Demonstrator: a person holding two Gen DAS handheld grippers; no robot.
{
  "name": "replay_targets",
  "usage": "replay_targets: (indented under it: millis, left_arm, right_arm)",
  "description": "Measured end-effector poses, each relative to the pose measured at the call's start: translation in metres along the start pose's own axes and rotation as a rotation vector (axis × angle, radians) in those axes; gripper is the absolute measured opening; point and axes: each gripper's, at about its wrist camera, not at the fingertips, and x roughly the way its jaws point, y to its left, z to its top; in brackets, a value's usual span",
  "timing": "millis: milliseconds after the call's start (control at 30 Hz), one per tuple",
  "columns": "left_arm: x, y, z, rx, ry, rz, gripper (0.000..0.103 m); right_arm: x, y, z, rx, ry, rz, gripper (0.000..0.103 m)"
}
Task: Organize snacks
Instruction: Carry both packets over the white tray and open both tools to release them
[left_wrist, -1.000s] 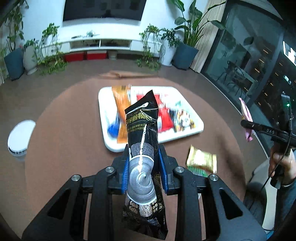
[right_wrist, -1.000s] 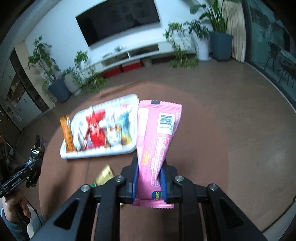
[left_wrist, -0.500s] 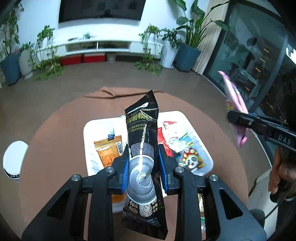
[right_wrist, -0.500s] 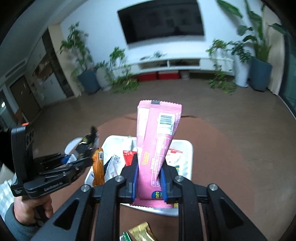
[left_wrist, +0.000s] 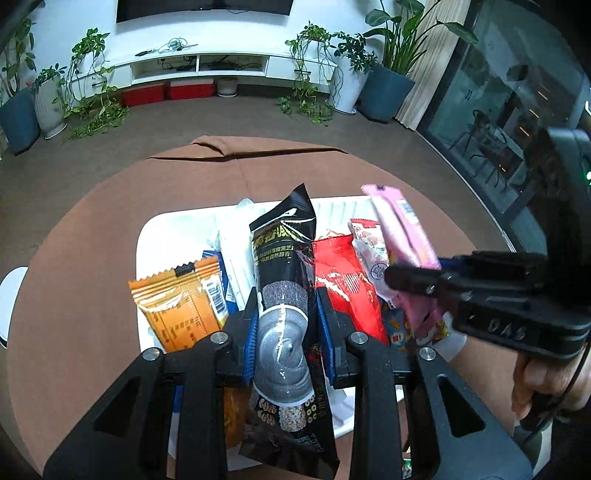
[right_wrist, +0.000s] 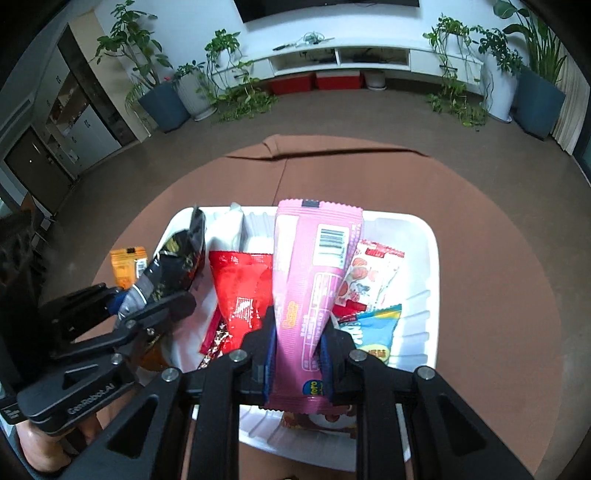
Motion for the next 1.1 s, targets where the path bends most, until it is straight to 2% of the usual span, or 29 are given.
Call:
replay_targets:
  millis: [367, 533, 967, 1100]
  left_arm:
    - [0.013, 0.000, -0.003, 0.007, 0.010, 0.005, 0.027]
    - [0.024, -0.001, -0.004, 0.002, 0.026, 0.000, 0.027]
    - [0.041, 0.009, -0.006, 0.000, 0.023, 0.005, 0.026]
    - [0.037, 0.004, -0.007, 0.007, 0.026, 0.026, 0.026]
  right_arm:
    - [0.016, -0.006, -0.006, 0.015, 0.011, -0.019, 0.025]
    - [0.023, -0.009, -0.009, 0.036, 0.002, 0.002, 0.025]
    - [0.027, -0.007, -0.017, 0.007, -0.014, 0.003, 0.026]
    - [0.023, -0.007, -0.017, 0.021, -0.014, 0.007, 0.031]
